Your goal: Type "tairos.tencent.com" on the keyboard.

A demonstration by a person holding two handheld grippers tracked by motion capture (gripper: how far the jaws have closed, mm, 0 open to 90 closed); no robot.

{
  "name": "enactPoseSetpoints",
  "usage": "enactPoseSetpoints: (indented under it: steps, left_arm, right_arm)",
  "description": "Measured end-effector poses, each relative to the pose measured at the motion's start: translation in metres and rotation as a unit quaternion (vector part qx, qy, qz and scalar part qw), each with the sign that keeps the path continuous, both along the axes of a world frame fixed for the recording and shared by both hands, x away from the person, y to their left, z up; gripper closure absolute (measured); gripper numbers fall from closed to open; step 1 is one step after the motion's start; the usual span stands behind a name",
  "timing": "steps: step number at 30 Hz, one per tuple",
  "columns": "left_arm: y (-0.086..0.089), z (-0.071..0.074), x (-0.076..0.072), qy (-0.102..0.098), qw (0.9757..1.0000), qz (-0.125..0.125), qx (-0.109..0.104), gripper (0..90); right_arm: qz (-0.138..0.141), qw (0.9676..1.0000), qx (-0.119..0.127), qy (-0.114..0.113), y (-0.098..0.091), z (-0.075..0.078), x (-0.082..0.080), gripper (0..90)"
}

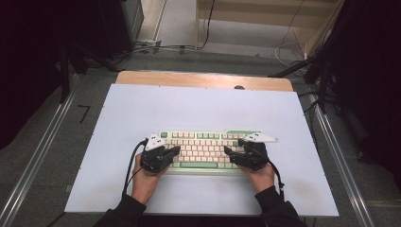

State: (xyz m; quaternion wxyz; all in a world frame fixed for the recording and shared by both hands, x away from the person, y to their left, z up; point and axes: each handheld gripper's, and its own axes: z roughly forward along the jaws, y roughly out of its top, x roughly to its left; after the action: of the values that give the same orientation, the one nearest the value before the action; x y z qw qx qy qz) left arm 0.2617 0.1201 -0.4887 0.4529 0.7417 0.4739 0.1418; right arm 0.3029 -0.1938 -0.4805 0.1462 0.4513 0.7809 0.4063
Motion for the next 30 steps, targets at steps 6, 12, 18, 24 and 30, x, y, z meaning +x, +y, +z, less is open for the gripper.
enactPoseSetpoints:
  steps: [6, 12, 18, 24, 30]
  left_arm:
    - [-0.0035, -0.0021, 0.0024, 0.005, 0.9999, 0.001, 0.015, 90.0]
    - [-0.0041, -0.0049, 0.0033, 0.012, 0.9996, 0.006, 0.025, 90.0]
    - [-0.0050, -0.0051, 0.0028, 0.009, 0.9996, 0.005, 0.027, 90.0]
    - [-0.0070, -0.0051, 0.0026, 0.010, 0.9996, 0.002, 0.025, 90.0]
    - [-0.0095, -0.0053, 0.0024, 0.010, 0.9997, -0.001, 0.022, 90.0]
  right_arm:
    - [-0.008, 1.0000, 0.003, 0.001, -0.0050, 0.0003, -0.0016, 31.5]
    - [-0.009, 0.9999, 0.003, 0.003, -0.0056, 0.0000, -0.0018, 31.3]
    - [-0.009, 0.9999, 0.004, 0.003, -0.0052, -0.0002, -0.0016, 31.4]
    - [-0.007, 1.0000, 0.002, 0.005, -0.0048, -0.0014, -0.0015, 31.1]
    - [-0.007, 1.0000, 0.002, 0.005, -0.0045, -0.0015, -0.0017, 31.1]
